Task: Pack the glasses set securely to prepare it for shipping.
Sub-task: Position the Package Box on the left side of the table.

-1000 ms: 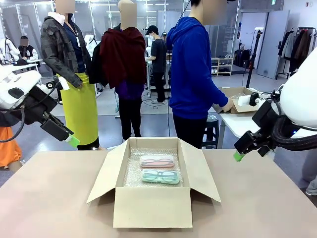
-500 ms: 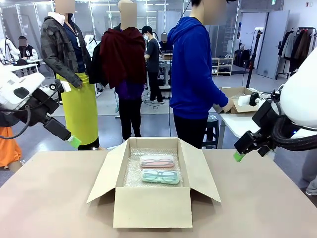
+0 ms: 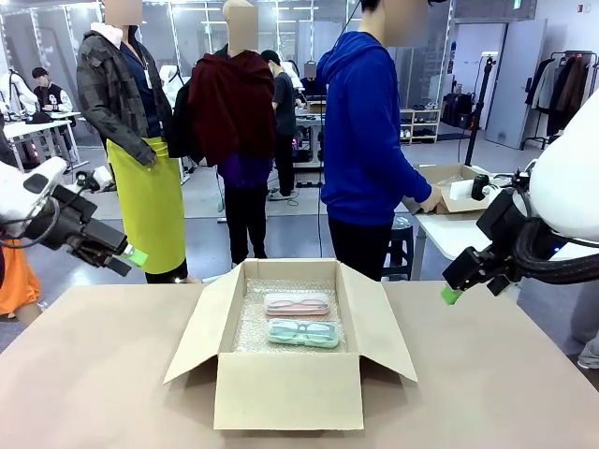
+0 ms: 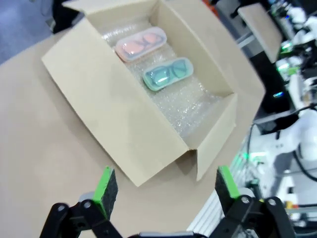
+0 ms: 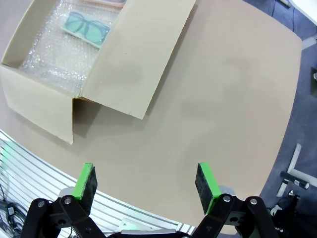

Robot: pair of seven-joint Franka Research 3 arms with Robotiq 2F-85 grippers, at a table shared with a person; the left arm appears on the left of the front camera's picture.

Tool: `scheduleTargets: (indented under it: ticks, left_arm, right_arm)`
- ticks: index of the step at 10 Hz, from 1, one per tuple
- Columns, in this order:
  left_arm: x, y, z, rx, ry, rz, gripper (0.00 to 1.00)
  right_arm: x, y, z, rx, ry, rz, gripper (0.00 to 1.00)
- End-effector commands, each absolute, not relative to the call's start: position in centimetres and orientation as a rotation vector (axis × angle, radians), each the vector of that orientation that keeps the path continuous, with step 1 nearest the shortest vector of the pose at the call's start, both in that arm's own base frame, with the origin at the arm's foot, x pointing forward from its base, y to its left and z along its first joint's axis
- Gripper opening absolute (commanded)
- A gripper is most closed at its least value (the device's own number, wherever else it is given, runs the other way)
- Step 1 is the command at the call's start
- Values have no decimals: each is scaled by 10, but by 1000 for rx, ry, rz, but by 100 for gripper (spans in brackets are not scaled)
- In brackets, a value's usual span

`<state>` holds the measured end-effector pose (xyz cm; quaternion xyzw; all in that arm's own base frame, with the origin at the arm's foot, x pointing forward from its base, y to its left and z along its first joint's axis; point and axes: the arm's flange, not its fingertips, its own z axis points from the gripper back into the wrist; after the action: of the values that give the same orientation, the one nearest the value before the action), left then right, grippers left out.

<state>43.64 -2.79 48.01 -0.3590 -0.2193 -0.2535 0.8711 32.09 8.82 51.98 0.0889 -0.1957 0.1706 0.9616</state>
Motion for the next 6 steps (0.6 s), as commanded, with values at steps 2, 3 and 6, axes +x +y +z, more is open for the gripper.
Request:
scheduleTargets:
  ticks: [2,3,6]
  left_arm:
    - [468,-13,425,-963,-385,-448,100]
    - [473,-12,407,-997,-361,-424,100]
    - [488,-5,350,-1069,-346,-308,100]
  right_arm:
    - [321,87,521,177,-400,350,100]
    - [321,87,521,177,-400,350,100]
    - [321,87,521,177,-400,350,100]
